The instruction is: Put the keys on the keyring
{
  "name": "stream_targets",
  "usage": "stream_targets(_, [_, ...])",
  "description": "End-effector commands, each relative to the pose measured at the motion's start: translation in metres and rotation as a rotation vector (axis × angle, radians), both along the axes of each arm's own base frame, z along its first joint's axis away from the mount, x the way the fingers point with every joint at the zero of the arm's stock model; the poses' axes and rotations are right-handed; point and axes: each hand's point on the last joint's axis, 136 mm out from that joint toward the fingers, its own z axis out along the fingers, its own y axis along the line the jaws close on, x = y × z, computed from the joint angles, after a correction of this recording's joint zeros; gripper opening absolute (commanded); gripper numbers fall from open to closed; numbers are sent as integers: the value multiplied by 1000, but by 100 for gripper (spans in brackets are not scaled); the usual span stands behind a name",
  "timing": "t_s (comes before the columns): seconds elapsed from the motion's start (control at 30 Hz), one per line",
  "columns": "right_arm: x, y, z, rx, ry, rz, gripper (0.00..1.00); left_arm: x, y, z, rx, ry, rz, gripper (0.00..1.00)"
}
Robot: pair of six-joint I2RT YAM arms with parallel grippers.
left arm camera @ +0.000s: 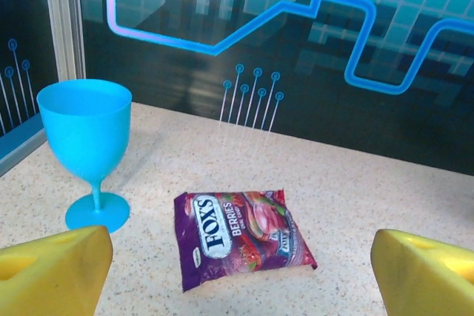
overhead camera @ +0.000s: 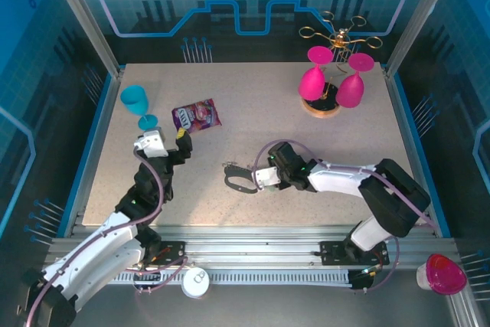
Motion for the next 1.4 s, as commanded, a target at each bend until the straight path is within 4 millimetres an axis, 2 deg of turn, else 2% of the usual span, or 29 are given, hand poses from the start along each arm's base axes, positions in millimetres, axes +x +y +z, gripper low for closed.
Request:
stream_targets(0.0, [6,-58,5,-136,-39,-160,57,9,2,6,-38,17,12,92])
stream_targets(0.1, [18,-90,25,-128,-71,-333,59,20,10,-8,12,79,50,93])
stream_targets(0.17, [36,-100,49,-31,-164,-481,59,27,17,-19,41,121,72,93])
stream_targets(0.23, [48,-99,75,217,-198,-681,61,35,25,-31,88,164,96,96])
stream_targets(0.3, [52,-93,87,541,-129,-825,64,40,35,-48,126,218,126,99])
stream_targets(0.37, [58,-97,94,841,-89,-904,65,42,45,-65,157,268,156,99])
stream_targets(0.47, [70,-129,107,1188,-203,-969,62,44,54,-84,176,279,150,99])
stream_targets(0.5, [73,-138,107,1267,-225,-960,64,45,53,-92,172,276,123,99])
stream_targets(0.57, [84,-153,91,1249,-187,-1057,65,47,51,-103,143,261,85,99])
stream_targets(0.6, [89,-151,89,1223,-155,-1047,63,49,50,-109,138,254,64,99])
stream_targets(0.63, [90,-142,90,1199,-166,-948,62,52,51,-108,146,243,65,99])
stream_targets(0.67, [89,-139,94,1215,-211,-890,65,54,47,-109,156,245,43,99])
stream_targets(0.77, [85,-163,76,1320,-245,-944,64,66,35,-107,169,203,-49,99])
stream_targets(0.8, [85,-170,83,1383,-314,-916,65,70,31,-108,166,207,-89,99])
stream_targets(0.87, [76,-182,82,1405,-304,-958,65,77,27,-108,169,200,-128,100])
stream_targets(0.93, [87,-191,80,1411,-296,-1023,66,85,23,-107,191,162,-158,99])
stream_targets(0.97, [94,-191,79,1408,-270,-1035,67,88,22,-110,200,152,-169,99])
stream_targets(1.03, [106,-183,71,1352,-161,-1055,67,93,21,-128,193,170,-188,99])
stream_targets(1.07, [110,-180,69,1341,-132,-1052,67,95,20,-128,205,132,-195,99])
stream_targets(1.17, [108,-183,69,1349,-141,-1063,69,94,31,-134,164,185,-148,99])
stream_targets(1.27, [108,-186,69,1348,-155,-1080,71,98,55,-135,143,211,-1,99])
stream_targets(1.37, [108,-187,68,1348,-157,-1083,74,105,46,-138,148,246,-56,99])
